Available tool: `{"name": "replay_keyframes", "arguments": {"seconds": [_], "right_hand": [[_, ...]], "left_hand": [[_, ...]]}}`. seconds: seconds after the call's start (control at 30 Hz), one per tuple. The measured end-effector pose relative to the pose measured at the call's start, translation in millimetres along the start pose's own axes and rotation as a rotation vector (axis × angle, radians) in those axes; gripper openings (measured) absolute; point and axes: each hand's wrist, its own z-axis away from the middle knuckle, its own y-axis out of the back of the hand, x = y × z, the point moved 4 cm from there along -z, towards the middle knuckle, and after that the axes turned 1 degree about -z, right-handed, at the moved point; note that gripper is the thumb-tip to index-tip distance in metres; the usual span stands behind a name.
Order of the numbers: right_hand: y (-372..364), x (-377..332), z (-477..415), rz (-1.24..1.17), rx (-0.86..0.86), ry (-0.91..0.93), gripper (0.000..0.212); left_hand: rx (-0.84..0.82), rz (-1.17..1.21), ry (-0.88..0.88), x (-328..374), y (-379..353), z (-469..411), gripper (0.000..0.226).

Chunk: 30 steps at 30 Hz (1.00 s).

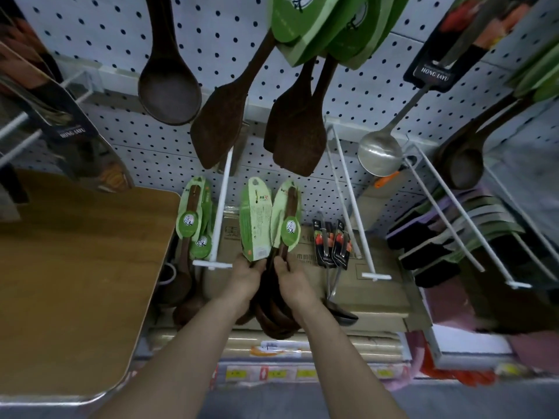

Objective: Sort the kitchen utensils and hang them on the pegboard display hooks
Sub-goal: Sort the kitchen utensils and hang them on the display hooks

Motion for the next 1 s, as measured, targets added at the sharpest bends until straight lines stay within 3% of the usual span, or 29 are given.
{"name": "replay_keyframes", "arguments": {"seconds": [0.17, 0.3, 0.47, 0.67, 0.77, 0.87, 1.0], "right_hand": [[12.4, 8.9, 41.5, 0.176, 0.035, 0.038, 0.025], [13.4, 19.1, 76.0, 0.313, -0.03, 0.029, 0.026], [9.1, 26.4, 118.6, 0.379, -0.087, 0.013, 0.029], [13.2, 28.9, 173.9, 0.15, 0.004, -0.029, 0.037], [5.5, 20.3, 203.0, 0.165, 0.039, -0.059, 0.051], [5.9, 4.1, 231.8, 0.178, 0.206, -0.091, 0.051], [-6.7, -22.8, 259.2, -0.063, 0.248, -0.048, 0.064]], "left_hand": [[-0.031, 0.135, 0.187, -26.9, 0.9, 48.7, 0.018], [-0.065, 0.26, 0.347, -40.9, 12.5, 96.3, 0.016], [-0.162, 0.193, 0.301, -41.8, 28.9, 146.3, 0.028], [-0.299, 0.137, 0.308, -32.1, 53.6, 205.4, 0.025], [-0.32, 0.145, 0.302, -29.6, 73.0, 234.2, 0.026], [-0.353, 0.131, 0.321, -25.4, 94.9, 262.9, 0.03], [-0.408, 0.061, 0.314, -19.6, 124.2, 292.9, 0.046]]}}
